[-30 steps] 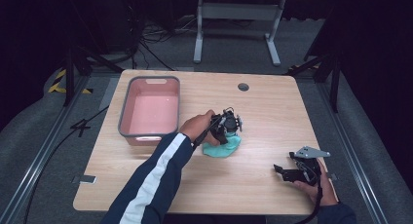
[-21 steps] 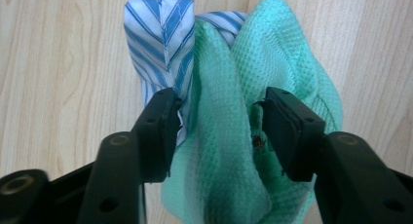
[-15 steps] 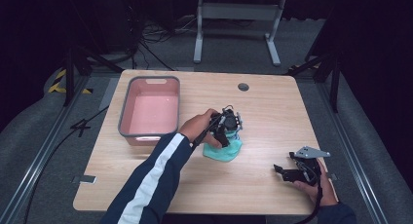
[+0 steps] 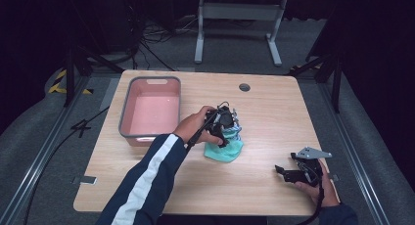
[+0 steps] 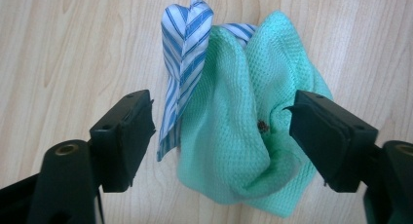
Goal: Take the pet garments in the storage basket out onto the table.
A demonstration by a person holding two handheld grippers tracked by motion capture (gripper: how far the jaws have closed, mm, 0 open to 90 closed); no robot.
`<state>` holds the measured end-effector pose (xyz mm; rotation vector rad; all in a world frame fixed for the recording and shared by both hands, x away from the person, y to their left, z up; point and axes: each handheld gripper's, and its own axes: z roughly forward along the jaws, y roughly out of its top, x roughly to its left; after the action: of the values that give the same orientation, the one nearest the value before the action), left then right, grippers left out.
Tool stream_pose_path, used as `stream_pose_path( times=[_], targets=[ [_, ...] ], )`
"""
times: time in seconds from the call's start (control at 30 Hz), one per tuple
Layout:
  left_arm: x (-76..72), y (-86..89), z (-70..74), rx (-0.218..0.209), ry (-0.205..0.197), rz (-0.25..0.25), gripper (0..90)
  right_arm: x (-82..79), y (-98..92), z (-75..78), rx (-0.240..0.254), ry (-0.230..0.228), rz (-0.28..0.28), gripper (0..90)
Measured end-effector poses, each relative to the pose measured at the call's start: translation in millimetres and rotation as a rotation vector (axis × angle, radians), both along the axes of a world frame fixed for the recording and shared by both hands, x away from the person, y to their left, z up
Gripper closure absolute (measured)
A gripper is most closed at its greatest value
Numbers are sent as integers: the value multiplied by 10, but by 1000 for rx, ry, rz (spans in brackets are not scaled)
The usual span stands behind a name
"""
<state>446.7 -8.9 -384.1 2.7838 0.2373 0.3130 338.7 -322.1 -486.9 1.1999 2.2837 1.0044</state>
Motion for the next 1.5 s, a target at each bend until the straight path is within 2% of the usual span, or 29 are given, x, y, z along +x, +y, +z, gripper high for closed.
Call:
stream_pose_path(
  times=[0.1,0.2,0.3,0.43,0.53,0.7,0.8,0.83,1.1,1.23,1.27,1.3,1.4,1.5],
  targets=[
    [-49,34,35,-7,-18,-4,242,0,0,0,0,0,0,156],
    [-106,78,75,18,-41,-16,246,0,0,0,0,0,0,156],
    [-143,143,127,19,-63,-11,248,0,0,0,0,0,0,156],
    [-211,227,183,6,-64,-20,246,0,0,0,0,0,0,156],
    [-281,294,201,18,-71,-34,247,0,0,0,1,1,0,156],
    [-388,439,203,-8,-79,-42,241,1,-1,0,1,1,1,156],
    [-438,528,204,-17,-65,-45,231,1,-1,0,1,1,1,156],
    [-466,575,200,-20,-76,-48,231,1,-1,0,1,1,1,156],
    [-639,821,165,-25,-103,-29,233,1,-1,0,1,1,1,156],
    [-729,975,167,-8,-113,-25,210,1,-1,0,1,1,1,156],
    [-754,1019,160,-13,-122,-14,212,1,-1,0,1,1,1,156],
    [-787,1085,152,-14,-115,-2,212,1,-1,0,1,1,1,156],
    [-836,1200,128,-2,-119,2,211,1,-1,0,1,2,0,156],
    [-898,1318,81,-19,-122,28,211,2,-1,0,1,1,1,156]
  ],
)
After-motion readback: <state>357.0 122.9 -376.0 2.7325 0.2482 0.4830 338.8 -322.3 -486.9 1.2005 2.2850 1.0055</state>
